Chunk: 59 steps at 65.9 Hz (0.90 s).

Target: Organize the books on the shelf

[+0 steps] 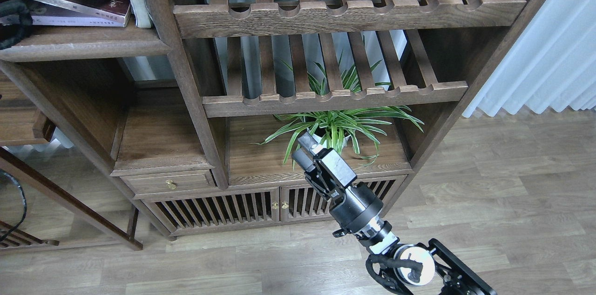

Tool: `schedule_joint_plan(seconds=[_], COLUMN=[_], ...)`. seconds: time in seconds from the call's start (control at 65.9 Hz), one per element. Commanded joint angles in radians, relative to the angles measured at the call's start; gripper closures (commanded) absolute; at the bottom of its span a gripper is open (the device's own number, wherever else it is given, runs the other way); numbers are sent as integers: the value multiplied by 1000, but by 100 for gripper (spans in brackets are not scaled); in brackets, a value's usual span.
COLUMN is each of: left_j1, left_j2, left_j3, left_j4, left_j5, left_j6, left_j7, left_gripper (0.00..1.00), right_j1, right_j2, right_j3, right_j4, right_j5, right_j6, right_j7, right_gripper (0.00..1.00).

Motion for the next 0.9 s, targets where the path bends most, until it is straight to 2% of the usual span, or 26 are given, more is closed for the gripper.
schedule_joint_plan(seconds=[0.0,0.334,0.38,0.44,0.744,0.881], left_j1=[54,428,470,549,763,817], left_j2=[33,75,82,95,58,20], left_j3=[-19,-128,-134,-122,-70,-32], left_j4=[-52,-381,-417,-487,-648,-658], left_j5=[-15,-136,-150,-183,-233,-228], left_j6=[0,0,0,0,0,0], left_j7=[1,19,28,62,76,93], left_gripper=[0,0,0,0,0,0], right_j1=[3,6,6,6,6,6], right_j2=[0,0,0,0,0,0], right_j3=[7,29,30,32,56,56], right_j4=[0,0,0,4,12,12], right_j5=[0,0,0,0,0,-2], right_j6=[0,0,0,0,0,0], right_j7=[0,0,-1,-1,-1,-3], right_gripper=[1,1,1,1,1,1])
